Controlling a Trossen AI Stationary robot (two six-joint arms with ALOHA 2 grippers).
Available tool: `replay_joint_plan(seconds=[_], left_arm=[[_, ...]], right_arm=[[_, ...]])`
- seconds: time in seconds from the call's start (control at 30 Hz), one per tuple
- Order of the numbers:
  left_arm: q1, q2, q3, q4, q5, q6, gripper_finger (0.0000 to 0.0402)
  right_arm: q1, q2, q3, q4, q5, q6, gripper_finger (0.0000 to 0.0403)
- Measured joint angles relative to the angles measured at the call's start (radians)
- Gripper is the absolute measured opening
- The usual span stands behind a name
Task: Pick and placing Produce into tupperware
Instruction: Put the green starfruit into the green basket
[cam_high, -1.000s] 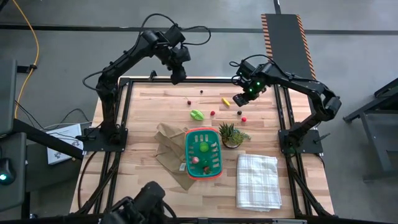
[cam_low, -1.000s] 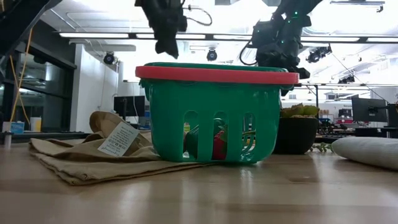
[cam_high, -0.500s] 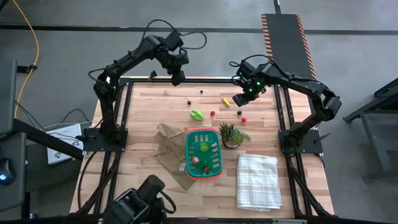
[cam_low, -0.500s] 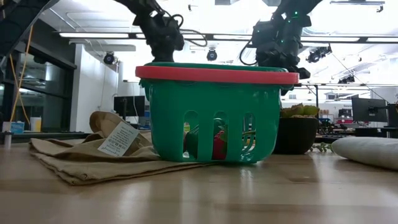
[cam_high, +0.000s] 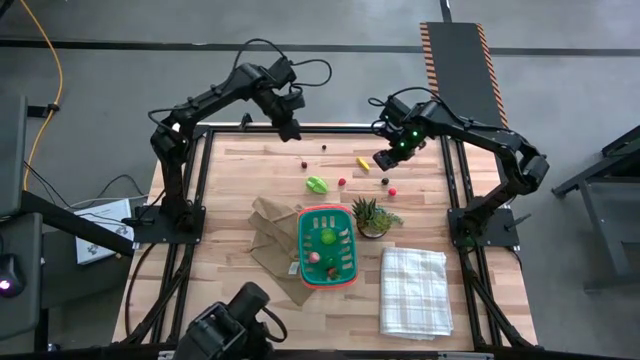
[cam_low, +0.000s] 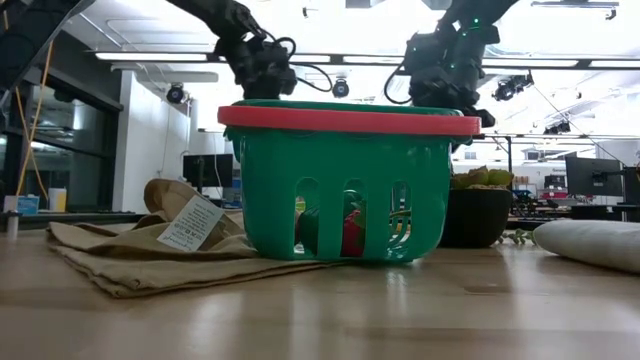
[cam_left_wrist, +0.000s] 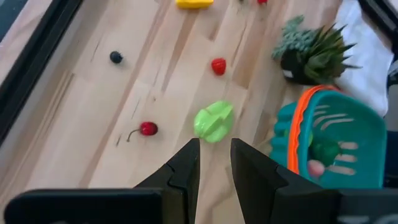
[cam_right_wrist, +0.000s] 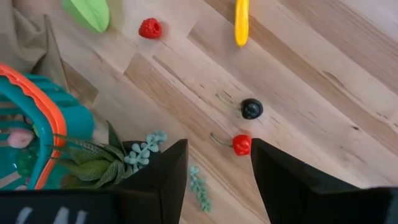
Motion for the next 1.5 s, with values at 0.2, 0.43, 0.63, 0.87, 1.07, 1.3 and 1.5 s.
replay_joint_plan(seconds=[0.2, 0.43, 0.63, 0.87, 1.07, 1.3, 1.5], left_arm=[[-0.003, 0.000, 0.000, 0.005, -0.025, -0.052, 0.0081], [-0.002, 0.001, 0.000, 0.000, -0.063, -0.102, 0.0081], [-0.039, 0.001, 0.000, -0.006, -0.046, -0.096, 0.0081], [-0.118, 0.001, 0.000, -0.043, -0.094, 0.097, 0.0081], [-0.156, 0.001, 0.000, -0.059, -0.195, 0.249, 0.0081], [-0.192, 0.001, 0.000, -0.080, -0.165, 0.346, 0.0081], [-0.218, -0.004, -0.032, -0.082, -0.132, 0.347, 0.0081]], right_arm=[[0.003, 0.000, 0.000, 0.025, -0.006, -0.026, 0.0167], [0.004, 0.000, 0.000, 0.052, -0.025, -0.055, 0.0167], [0.004, 0.000, 0.000, 0.074, -0.045, -0.048, 0.0167], [0.004, 0.000, 0.000, 0.146, -0.052, -0.033, 0.0167], [0.004, 0.000, 0.000, 0.169, -0.053, -0.053, 0.0167], [0.004, 0.000, 0.000, 0.164, -0.053, -0.053, 0.0167], [0.004, 0.000, 0.000, 0.147, -0.053, -0.063, 0.0167]])
